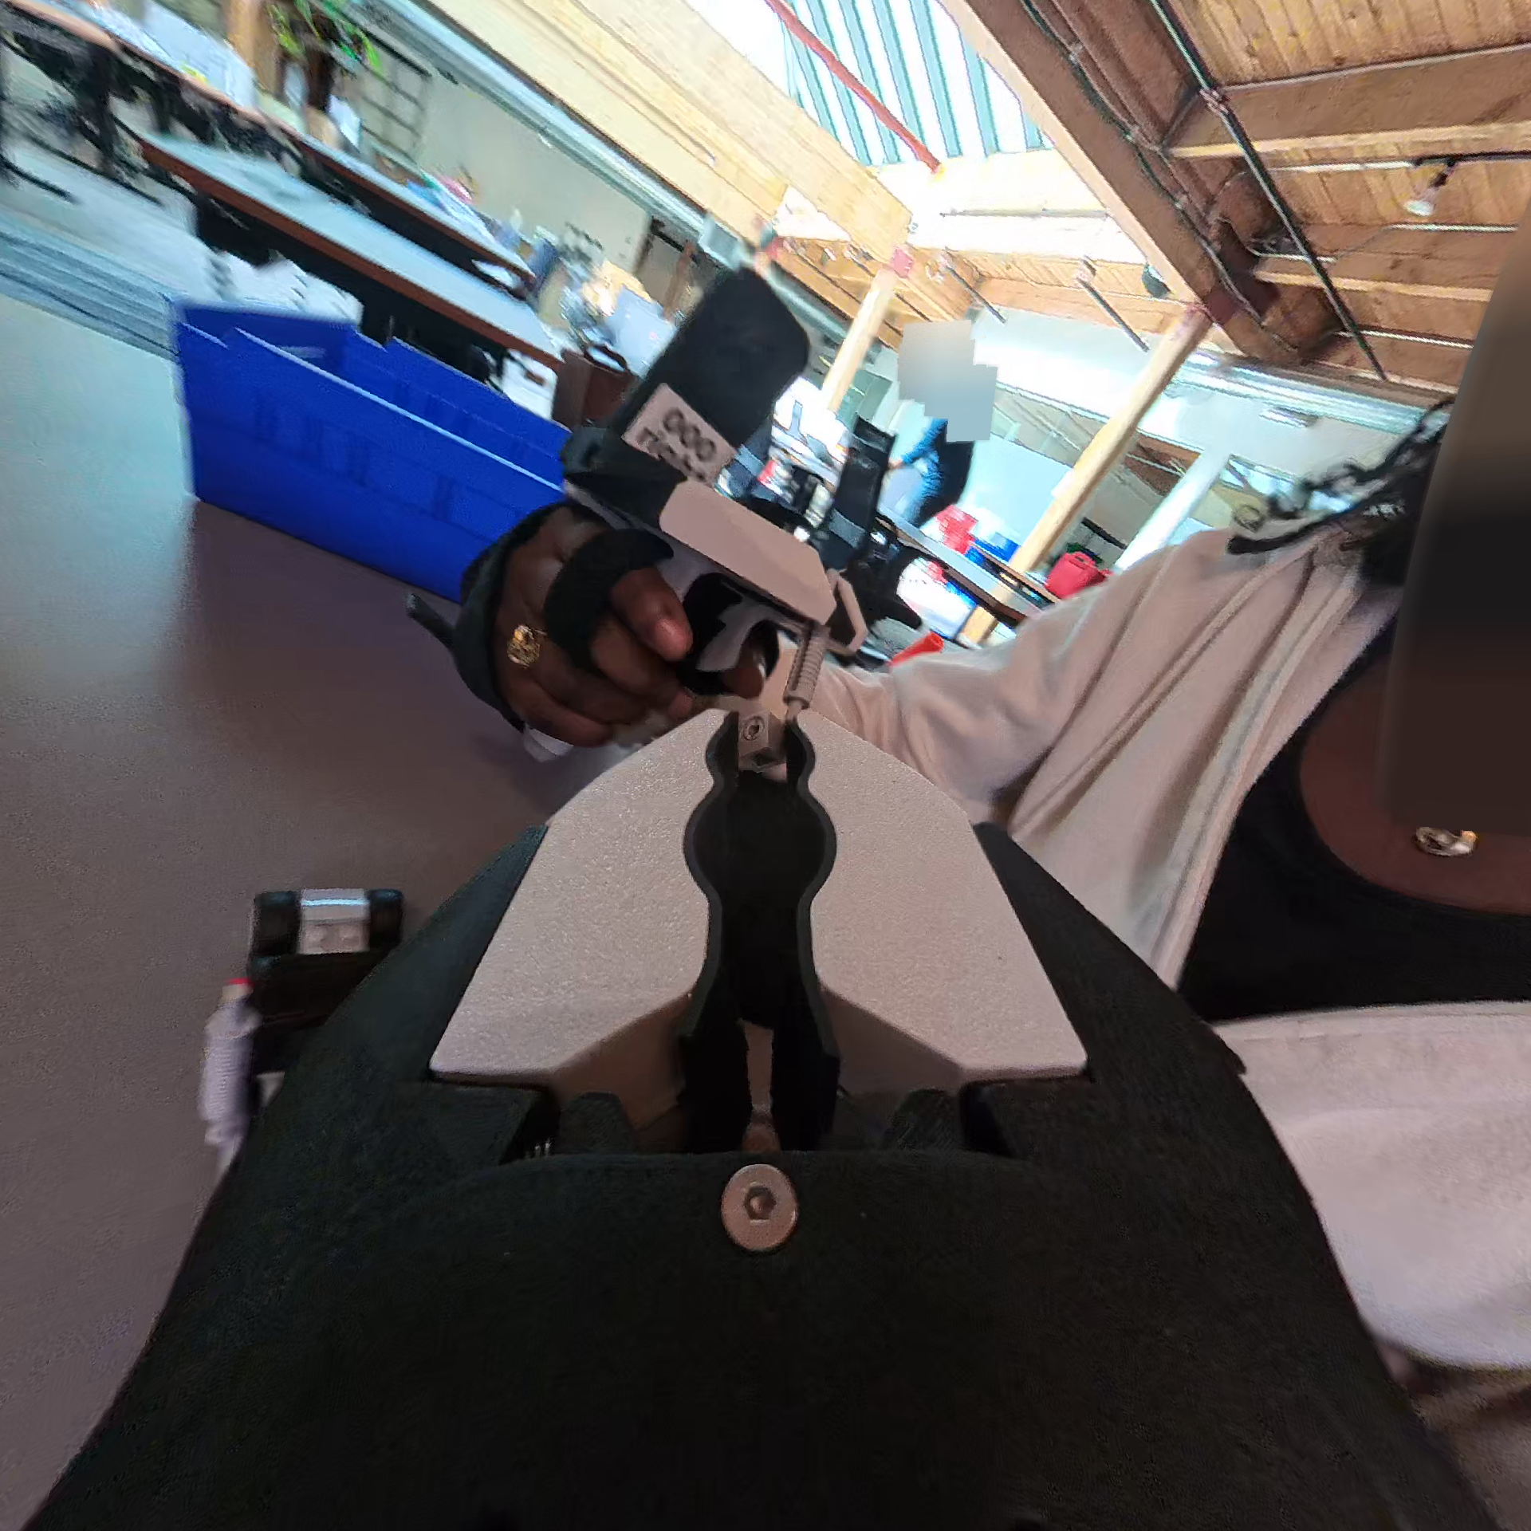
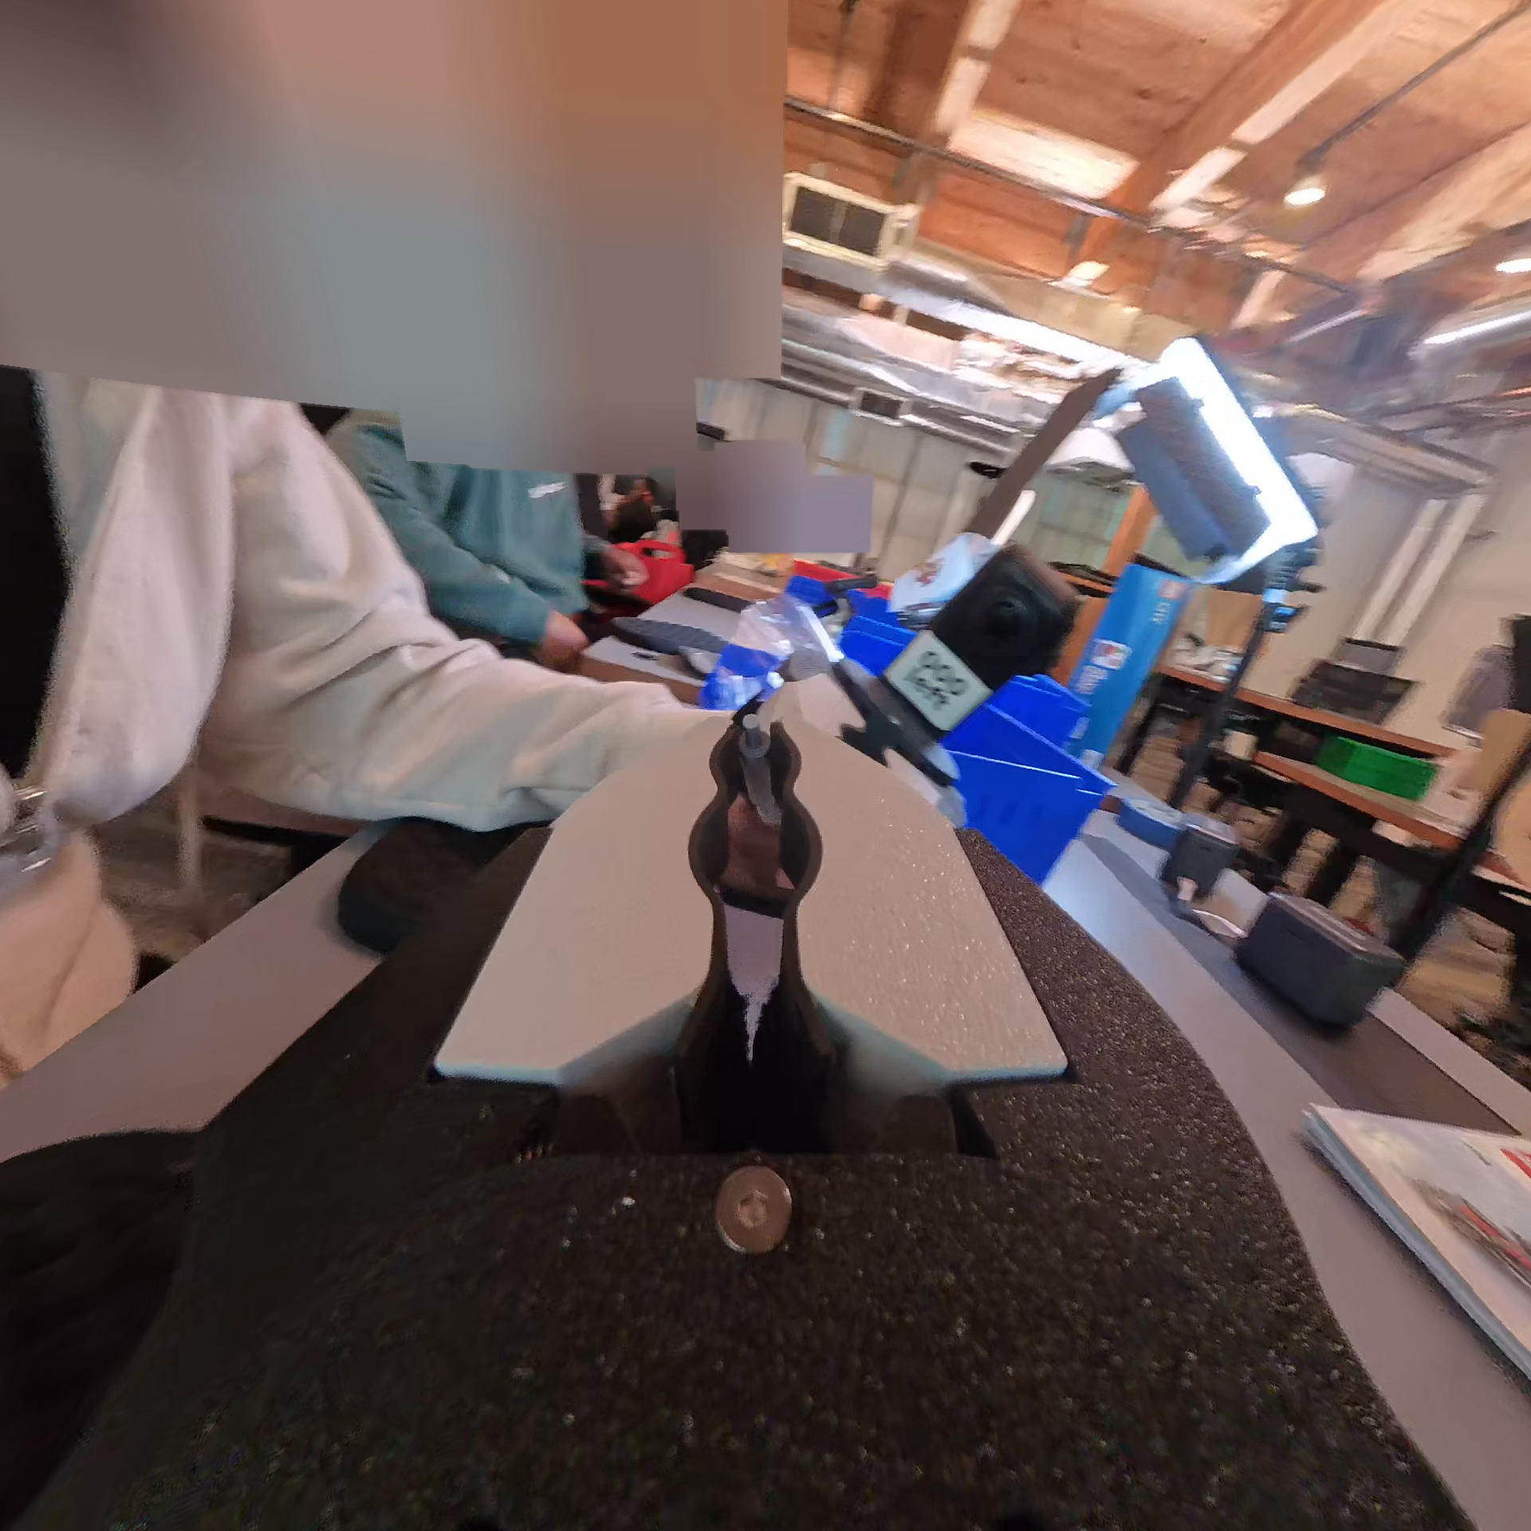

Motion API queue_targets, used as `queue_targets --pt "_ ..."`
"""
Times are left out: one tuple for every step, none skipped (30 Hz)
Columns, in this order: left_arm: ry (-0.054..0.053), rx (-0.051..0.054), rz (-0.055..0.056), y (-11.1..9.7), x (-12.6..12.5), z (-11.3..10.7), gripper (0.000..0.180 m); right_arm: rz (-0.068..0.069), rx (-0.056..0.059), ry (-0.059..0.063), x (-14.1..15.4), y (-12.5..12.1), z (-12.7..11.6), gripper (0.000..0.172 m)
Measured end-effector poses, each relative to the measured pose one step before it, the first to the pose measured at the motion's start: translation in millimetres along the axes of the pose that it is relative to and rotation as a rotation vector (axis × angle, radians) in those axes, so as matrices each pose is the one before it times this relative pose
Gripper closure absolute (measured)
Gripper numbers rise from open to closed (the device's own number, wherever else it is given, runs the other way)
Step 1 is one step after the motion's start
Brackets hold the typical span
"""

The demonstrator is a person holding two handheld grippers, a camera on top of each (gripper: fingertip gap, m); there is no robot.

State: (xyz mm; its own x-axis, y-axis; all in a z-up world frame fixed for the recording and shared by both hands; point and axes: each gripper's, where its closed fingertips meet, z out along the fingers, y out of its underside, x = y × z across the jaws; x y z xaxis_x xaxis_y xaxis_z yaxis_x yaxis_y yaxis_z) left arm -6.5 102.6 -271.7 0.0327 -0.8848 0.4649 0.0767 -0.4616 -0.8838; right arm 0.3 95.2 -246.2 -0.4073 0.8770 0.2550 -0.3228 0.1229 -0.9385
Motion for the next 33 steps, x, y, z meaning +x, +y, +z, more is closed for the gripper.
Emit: queue_targets --pt "-0.0350 0.0326 0.0229 -5.43 -4.32 -2.05 0.170 -0.0062 0.0040 0.0569 8.00 -0.25 -1.06 0.165" --pt "-0.0457 0.0275 0.0321 -5.02 -5.33 -1.87 0.170 -0.0162 -0.0043 0.0548 7.29 0.86 -0.62 0.163" --pt "-0.0534 0.0141 0.0435 -3.35 -5.59 -1.37 0.170 -0.0228 -0.0078 0.0420 4.76 1.04 0.37 0.157" --pt "-0.0479 0.0064 0.0494 -2.22 -4.24 -0.92 0.170 -0.0188 -0.0055 0.0374 3.64 0.62 1.10 0.153" --pt "-0.0376 0.0077 0.0433 -2.57 -2.57 -0.49 0.171 -0.0121 -0.0073 0.0352 3.31 0.79 1.77 0.150" --pt "-0.0229 0.0135 0.0297 -3.31 -0.96 -0.29 0.171 -0.0079 -0.0164 0.0240 1.86 2.06 2.26 0.149" --pt "-0.0101 0.0149 0.0180 -3.27 0.39 -0.24 0.171 -0.0085 -0.0204 0.0162 0.85 2.42 1.97 0.156" --pt "-0.0043 0.0067 0.0127 -1.87 0.79 -0.01 0.171 -0.0143 -0.0039 0.0253 2.22 -0.53 0.60 0.164" --pt "-0.0168 0.0062 0.0085 -1.72 -1.00 0.27 0.171 -0.0179 -0.0079 0.0058 -0.37 -0.29 0.52 0.165" --pt "-0.0237 0.0147 0.0006 -2.75 -1.84 0.78 0.172 -0.0396 -0.0074 0.0278 2.07 -0.97 -0.15 0.165" --pt "-0.0206 0.0281 -0.0131 -4.36 -1.37 1.03 0.172 -0.0678 -0.0106 0.0364 2.00 -1.12 -0.23 0.165" --pt "-0.0242 0.0349 -0.0273 -4.52 -1.95 1.44 0.173 -0.1006 -0.0250 0.0510 2.44 -0.04 0.31 0.165" --pt "-0.0206 0.0348 -0.0325 -3.49 -2.08 1.47 0.174 -0.1206 -0.0300 0.0462 0.37 0.06 1.02 0.165" --pt "-0.0141 0.0282 -0.0305 -1.83 -2.02 1.15 0.173 -0.0980 -0.0387 0.0354 -0.18 0.79 1.55 0.166" --pt "-0.0113 0.0233 -0.0275 -1.10 -2.14 0.49 0.173 -0.0574 -0.0309 0.0244 0.19 0.77 1.75 0.165" --pt "-0.0106 0.0238 -0.0258 -1.32 -1.95 0.16 0.173 -0.0342 -0.0224 0.0210 0.48 1.08 1.76 0.165" --pt "-0.0135 0.0197 -0.0259 -0.88 -2.30 0.18 0.173 -0.0376 -0.0273 0.0125 -0.43 2.35 1.51 0.165" --pt "-0.0196 0.0129 -0.0239 -0.15 -3.15 0.05 0.174 -0.0571 -0.0397 0.0093 -1.11 3.76 1.45 0.166" --pt "-0.0255 0.0118 -0.0194 0.29 -3.55 0.29 0.174 -0.0736 -0.0410 0.0134 -1.51 3.41 1.64 0.165" --pt "-0.0234 0.0100 -0.0148 0.48 -2.95 0.45 0.174 -0.0860 -0.0360 0.0190 -1.98 2.33 1.61 0.165" --pt "-0.0204 0.0095 -0.0161 0.41 -2.82 0.29 0.174 -0.0729 -0.0367 0.0151 -2.13 2.78 1.73 0.166" --pt "-0.0187 0.0104 -0.0216 0.32 -3.15 -0.05 0.174 -0.0621 -0.0346 0.0022 -2.65 3.03 1.89 0.166" --pt "-0.0137 0.0127 -0.0221 0.43 -2.82 -0.13 0.174 -0.0470 -0.0242 -0.0031 -1.98 2.03 1.20 0.166" --pt "0.0003 0.0156 -0.0196 -0.03 -1.13 -0.11 0.174 -0.0183 -0.0058 0.0044 -0.04 0.42 0.23 0.166" --pt "0.0196 0.0166 -0.0205 -0.95 1.55 0.16 0.174 0.0291 0.0162 0.0092 2.30 -1.65 -0.62 0.166" --pt "0.0432 0.0126 -0.0078 -1.58 4.57 -0.05 0.173 0.0870 0.0454 0.0070 4.62 -5.09 -1.74 0.165" --pt "0.0564 0.0070 0.0187 -1.77 6.74 -0.43 0.174 0.1512 0.0696 -0.0138 5.08 -7.93 -2.06 0.165" --pt "0.0524 0.0074 0.0480 -2.05 7.76 -0.65 0.173 0.1934 0.0849 -0.0423 3.36 -10.21 -2.03 0.164" --pt "0.0364 0.0197 0.0631 -4.35 7.38 -0.98 0.172 0.2091 0.0891 -0.0514 2.57 -11.12 -2.83 0.161" --pt "0.0238 0.0262 0.0569 -6.71 6.34 -1.69 0.172 0.2017 0.0765 -0.0480 2.37 -9.63 -2.55 0.155" --pt "0.0164 0.0134 0.0567 -6.23 5.16 -2.18 0.173 0.1833 0.0527 -0.0330 3.81 -6.17 -1.98 0.146" --pt "-0.0196 -0.0152 0.0767 -3.22 0.04 -2.14 0.172 0.1518 0.0285 -0.0322 3.42 -2.96 -1.25 0.133" --pt "-0.0579 -0.0464 0.1152 0.74 -5.44 -2.67 0.173 0.1169 -0.0014 -0.0201 3.87 0.76 -0.52 0.123"
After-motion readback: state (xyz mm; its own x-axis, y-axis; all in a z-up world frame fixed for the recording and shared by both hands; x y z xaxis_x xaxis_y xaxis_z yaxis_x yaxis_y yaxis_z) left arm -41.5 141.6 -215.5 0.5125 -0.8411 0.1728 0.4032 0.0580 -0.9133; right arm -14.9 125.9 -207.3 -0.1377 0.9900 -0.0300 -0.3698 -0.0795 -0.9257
